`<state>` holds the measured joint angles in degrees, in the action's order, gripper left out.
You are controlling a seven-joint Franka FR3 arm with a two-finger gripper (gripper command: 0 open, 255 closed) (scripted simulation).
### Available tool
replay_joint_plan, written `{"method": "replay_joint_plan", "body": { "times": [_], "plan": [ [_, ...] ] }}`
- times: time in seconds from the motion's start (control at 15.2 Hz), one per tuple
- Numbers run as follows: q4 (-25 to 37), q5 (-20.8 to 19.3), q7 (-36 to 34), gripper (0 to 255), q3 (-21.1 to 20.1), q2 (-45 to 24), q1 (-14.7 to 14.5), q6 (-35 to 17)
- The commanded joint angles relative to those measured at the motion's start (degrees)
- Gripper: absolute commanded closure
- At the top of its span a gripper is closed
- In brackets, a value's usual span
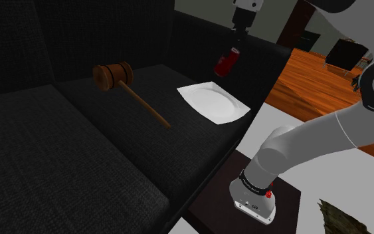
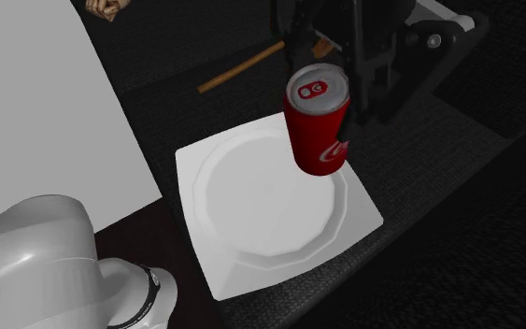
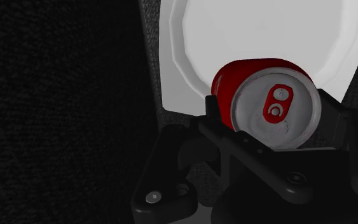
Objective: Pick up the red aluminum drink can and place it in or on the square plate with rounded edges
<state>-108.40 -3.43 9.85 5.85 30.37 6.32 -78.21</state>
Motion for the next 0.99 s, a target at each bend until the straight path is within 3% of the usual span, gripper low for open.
{"method": "replay_joint_plan", "body": {
  "times": [0.0,0.92],
  "plan": [
    [-1.6,-0.2,0.2,255,0.1,1.2,0.1,-0.5],
    [-15.9,-0.6,-0.2,255,0.4,5.3,0.4,-10.7]
  ]
}}
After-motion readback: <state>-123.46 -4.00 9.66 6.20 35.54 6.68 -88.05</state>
